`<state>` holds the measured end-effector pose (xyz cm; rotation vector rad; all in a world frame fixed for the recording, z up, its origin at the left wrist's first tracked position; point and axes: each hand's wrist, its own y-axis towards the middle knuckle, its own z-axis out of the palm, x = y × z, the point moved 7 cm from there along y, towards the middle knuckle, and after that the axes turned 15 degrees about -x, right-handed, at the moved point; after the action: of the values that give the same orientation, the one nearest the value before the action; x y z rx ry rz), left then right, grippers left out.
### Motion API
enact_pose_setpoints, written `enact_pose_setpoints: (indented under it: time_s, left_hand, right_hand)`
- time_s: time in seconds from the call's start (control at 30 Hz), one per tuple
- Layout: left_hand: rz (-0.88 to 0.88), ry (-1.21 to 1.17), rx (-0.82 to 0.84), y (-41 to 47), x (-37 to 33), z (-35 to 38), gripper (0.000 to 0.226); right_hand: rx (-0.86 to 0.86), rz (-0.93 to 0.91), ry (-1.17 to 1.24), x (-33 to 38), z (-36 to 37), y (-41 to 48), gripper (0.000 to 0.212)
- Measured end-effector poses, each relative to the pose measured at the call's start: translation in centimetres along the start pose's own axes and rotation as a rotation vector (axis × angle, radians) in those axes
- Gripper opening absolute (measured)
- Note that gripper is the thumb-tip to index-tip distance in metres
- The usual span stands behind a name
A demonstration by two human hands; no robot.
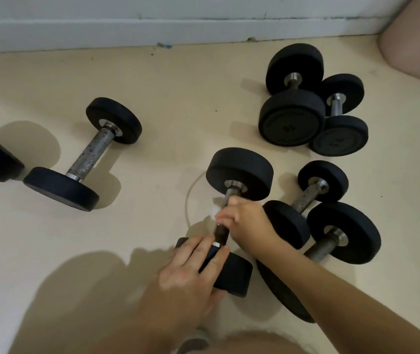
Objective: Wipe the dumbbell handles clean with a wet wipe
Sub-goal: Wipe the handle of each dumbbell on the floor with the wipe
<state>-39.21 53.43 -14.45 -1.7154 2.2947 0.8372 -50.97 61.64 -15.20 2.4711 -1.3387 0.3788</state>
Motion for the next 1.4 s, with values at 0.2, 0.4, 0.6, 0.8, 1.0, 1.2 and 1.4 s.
enact_pose_setpoints:
  time_s: [0.2, 0.4, 0.6, 0.8, 1.0, 1.2, 1.4]
  left_hand:
    - [-0.041, -0.129, -0.013, -0.3, 0.0, -0.1, 0.068]
    - [-0.148, -0.022, 0.112, -0.8, 0.7, 1.1, 0.067]
    - [-0.044, 0.084, 0.182, -0.3, 0.2, 1.6, 0.086]
    - [-0.033, -0.044, 0.191, 0.3, -0.7, 1.8, 0.084]
    - [-0.010, -0.140, 0.205, 0.8, -1.6, 1.7, 0.080]
    - [-0.011, -0.081, 0.316, 1.3, -3.5, 2.0, 0.071]
    - [0.068, -0.072, 0.299, 1.8, -5.3, 2.4, 0.067]
  right_hand:
    - [-0.149, 0.208, -0.091, -3.9, -1.9, 1.8, 0.015]
    - [-0.016, 0.052, -0.028, -2.2, 0.1, -0.6, 0.015]
    - [0.075, -0.004, 0.048, -0.4, -0.3, -2.2, 0.025]
    - [-0.103, 0.263, -0.039, -4.6, -1.7, 0.4, 0.016]
    - [0.012, 0.171, -0.005, -4.2, -0.9, -1.3, 0.012]
    - [0.132, 0.108, -0.026, -2.4, -0.5, -3.5, 0.013]
    - [-0.053, 0.323, -0.162, -6.7, -3.2, -1.8, 0.018]
